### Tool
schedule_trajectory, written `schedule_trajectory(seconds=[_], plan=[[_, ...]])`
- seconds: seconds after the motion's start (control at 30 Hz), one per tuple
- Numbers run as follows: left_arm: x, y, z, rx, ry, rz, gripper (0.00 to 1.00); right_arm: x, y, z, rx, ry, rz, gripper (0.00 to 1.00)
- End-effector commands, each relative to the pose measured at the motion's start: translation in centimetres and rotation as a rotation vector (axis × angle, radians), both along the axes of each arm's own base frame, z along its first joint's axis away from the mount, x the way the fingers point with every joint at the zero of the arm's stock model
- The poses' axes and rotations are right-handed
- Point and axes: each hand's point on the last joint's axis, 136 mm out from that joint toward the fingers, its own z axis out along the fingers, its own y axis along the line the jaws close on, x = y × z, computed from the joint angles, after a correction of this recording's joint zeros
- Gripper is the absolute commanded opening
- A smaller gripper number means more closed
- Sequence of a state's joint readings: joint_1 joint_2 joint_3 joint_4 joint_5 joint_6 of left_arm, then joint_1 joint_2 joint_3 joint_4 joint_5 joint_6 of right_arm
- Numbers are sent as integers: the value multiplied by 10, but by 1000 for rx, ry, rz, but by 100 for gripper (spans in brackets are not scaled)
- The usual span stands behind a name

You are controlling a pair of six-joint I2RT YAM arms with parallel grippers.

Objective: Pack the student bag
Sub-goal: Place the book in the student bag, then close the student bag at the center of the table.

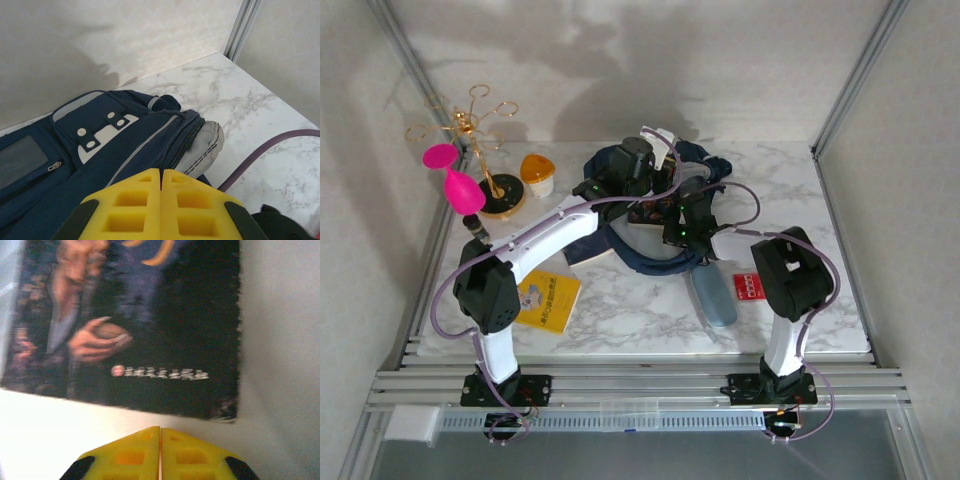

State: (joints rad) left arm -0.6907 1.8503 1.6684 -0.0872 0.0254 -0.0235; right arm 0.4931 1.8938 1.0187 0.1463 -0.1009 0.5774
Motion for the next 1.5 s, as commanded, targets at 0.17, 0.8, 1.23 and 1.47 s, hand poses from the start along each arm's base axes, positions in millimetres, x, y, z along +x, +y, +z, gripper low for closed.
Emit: schedule_trajectory(seconds=[0.17,0.8,1.23,1.47], plan=[[-5,8,43,-91,-97,34,0,54,-39,25,-158,-170,-217,7],[-36,6,-46,-128,212,-2,6,-81,-68,147,-50,-266,-63,25],[-97,119,-50,-357,287,235,49,-88,-3,171,8,-175,117,33],[-111,225,-105,-375,414,581,60,-94,91,143,44,-101,247,35]])
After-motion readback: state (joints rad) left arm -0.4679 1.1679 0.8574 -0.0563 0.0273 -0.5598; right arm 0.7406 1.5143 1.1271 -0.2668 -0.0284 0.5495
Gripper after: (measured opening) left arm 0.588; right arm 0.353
